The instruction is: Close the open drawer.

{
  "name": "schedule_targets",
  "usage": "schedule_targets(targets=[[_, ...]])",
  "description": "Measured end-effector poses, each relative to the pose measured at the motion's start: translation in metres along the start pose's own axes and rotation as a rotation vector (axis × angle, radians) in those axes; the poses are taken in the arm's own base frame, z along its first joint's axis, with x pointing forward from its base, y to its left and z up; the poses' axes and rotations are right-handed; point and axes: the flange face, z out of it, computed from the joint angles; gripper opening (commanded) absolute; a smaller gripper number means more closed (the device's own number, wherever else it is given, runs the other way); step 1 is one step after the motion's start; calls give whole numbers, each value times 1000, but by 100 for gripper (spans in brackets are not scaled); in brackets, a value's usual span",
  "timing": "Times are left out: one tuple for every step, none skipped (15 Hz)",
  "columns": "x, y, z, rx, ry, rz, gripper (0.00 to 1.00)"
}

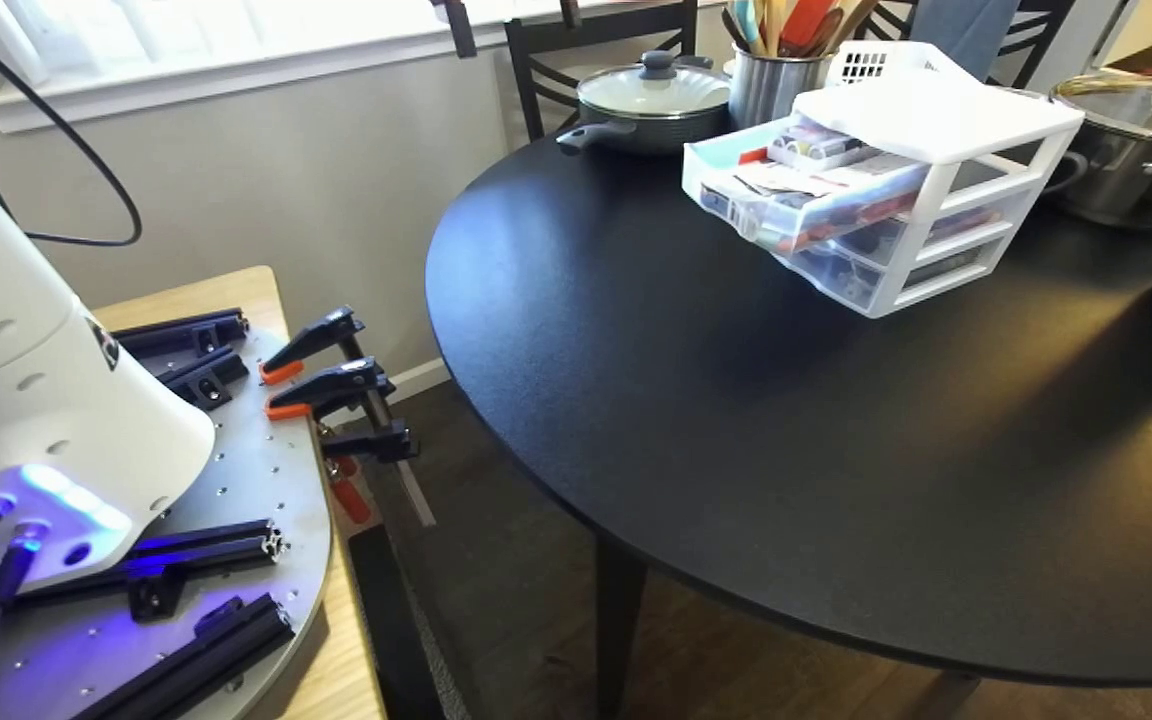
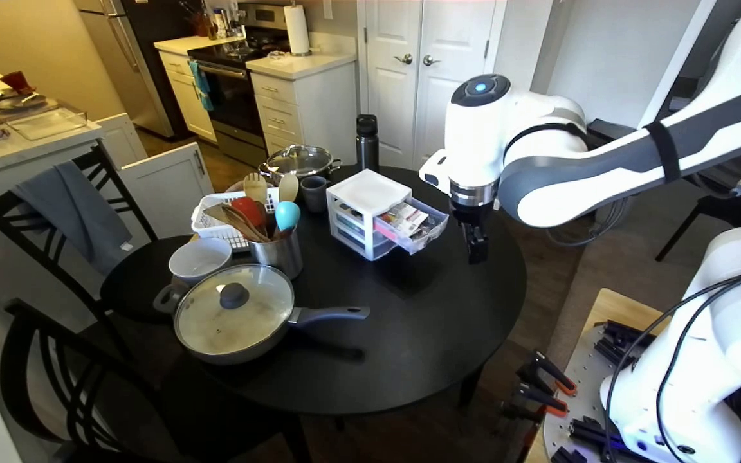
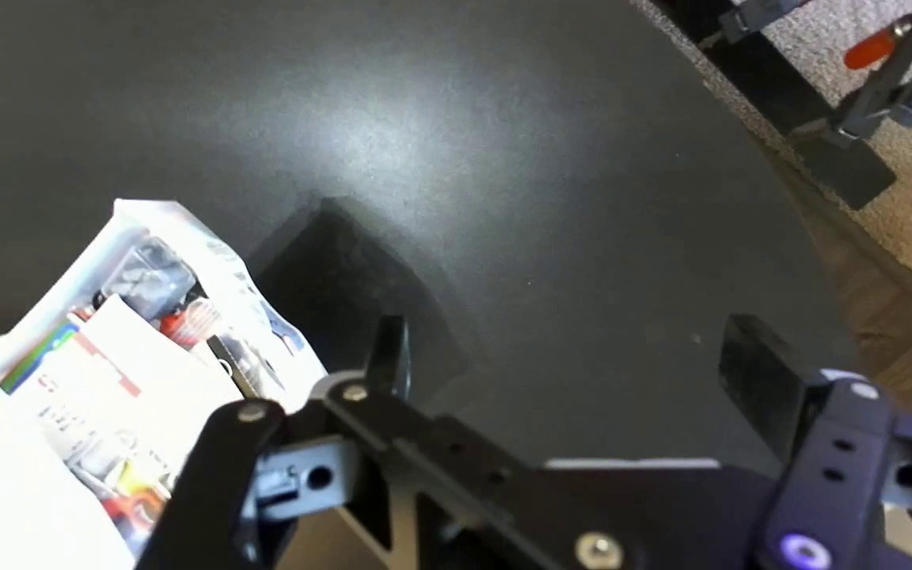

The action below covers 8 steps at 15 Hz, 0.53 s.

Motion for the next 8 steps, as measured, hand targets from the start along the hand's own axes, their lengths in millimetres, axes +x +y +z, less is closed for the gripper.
schedule_targets(targets=[[0,3,12,-5,14,-48,100],[0,6,24,-8,27,-97,100],[0,9,35,-10,38,-145,100],[0,11,45,-12,45,-194,100],[1,13,53,-17,42,-233,100],[1,15,60,-23,32,-261,75],[1,16,67,-31,18,-280,73],[0,18,73,-40,1,-298,67]])
